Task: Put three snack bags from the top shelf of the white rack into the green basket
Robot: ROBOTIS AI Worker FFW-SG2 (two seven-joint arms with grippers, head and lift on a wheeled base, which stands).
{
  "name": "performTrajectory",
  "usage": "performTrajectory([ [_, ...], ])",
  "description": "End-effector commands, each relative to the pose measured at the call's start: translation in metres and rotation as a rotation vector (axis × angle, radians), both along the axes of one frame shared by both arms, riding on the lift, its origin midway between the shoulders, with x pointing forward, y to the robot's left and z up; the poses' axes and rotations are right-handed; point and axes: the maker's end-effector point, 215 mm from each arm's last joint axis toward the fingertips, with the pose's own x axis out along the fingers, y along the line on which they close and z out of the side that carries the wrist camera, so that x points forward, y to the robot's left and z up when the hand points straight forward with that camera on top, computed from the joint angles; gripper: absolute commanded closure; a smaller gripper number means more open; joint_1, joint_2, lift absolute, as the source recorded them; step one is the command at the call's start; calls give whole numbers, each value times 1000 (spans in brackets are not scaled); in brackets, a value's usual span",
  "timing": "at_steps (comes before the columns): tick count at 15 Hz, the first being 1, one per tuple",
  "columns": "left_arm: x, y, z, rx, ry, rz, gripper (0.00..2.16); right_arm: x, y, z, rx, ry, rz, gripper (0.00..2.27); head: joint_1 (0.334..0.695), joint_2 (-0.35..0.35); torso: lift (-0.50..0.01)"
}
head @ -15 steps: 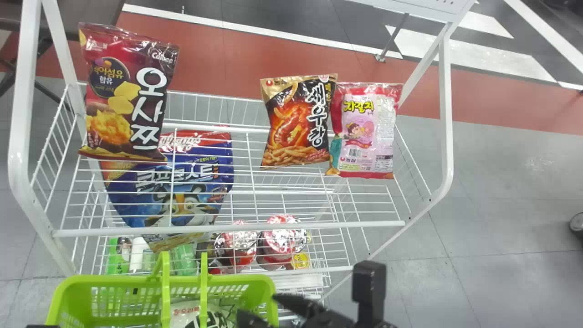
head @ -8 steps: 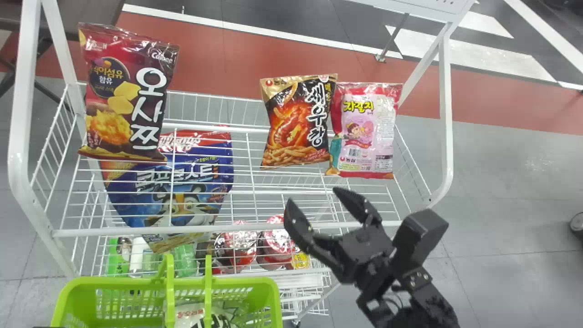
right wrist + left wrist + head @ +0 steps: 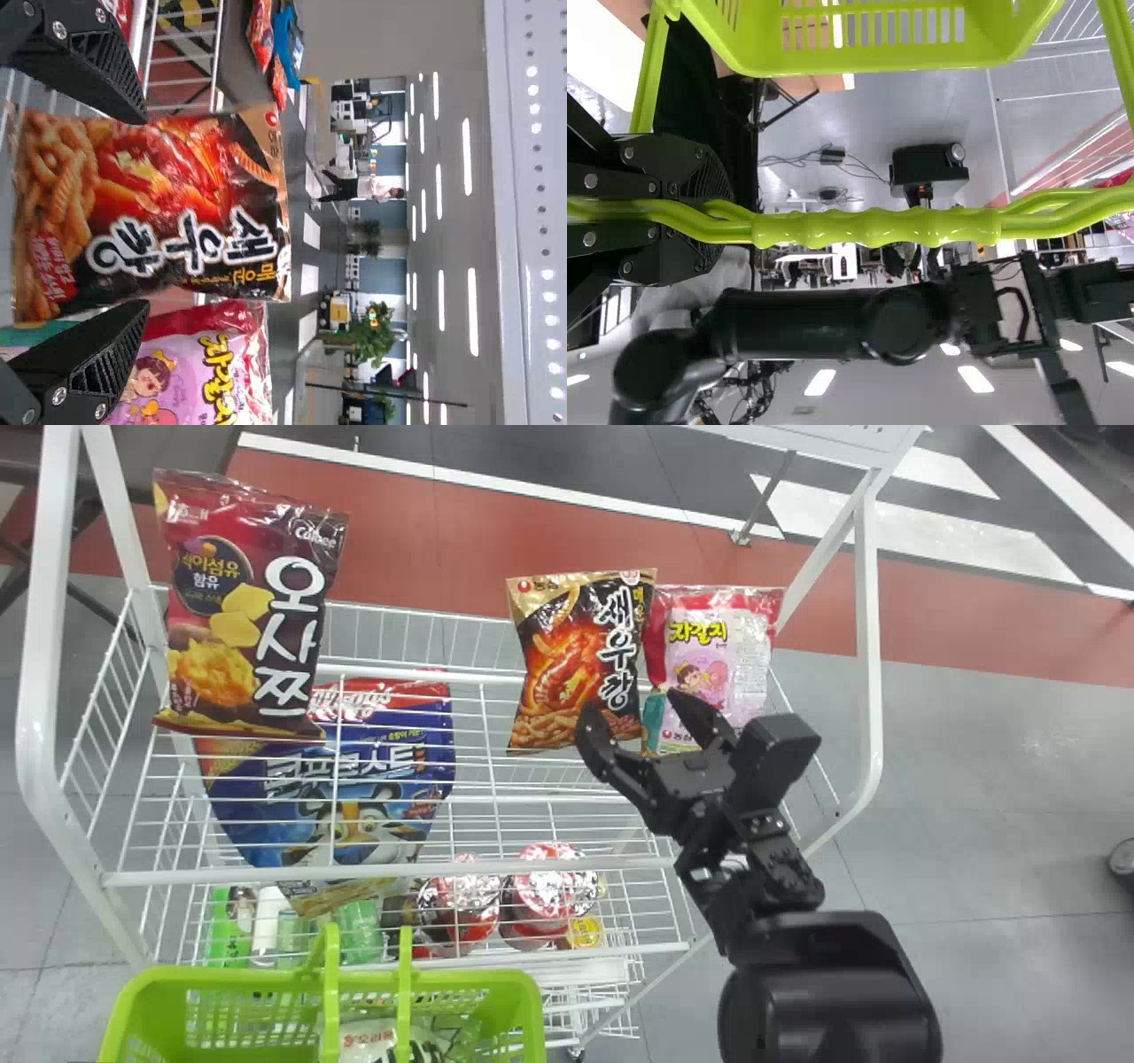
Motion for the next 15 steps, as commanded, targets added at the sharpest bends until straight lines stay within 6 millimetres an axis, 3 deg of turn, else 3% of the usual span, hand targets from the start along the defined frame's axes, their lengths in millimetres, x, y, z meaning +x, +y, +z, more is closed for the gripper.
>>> performTrajectory([
  [1,2,1,0,1,-3,-3,2152,16,0,-9,0,27,-5,80,695,-350,0],
  [6,5,2,-1,3,-6,-3,2152,45,1,-37,36,130,3,151,695,-350,0],
  [9,4,1,0,2,-5,-5,2152,47,15,-50,74,208,70,927,695,-350,0],
  [11,4,0,0,2,-5,-7,2152,39,17,-59,84,246,83,1929,695,-350,0],
  [15,1,0,1,0,-2,-8,2152,10,30,-34,89,195,113,1986,695,-350,0],
])
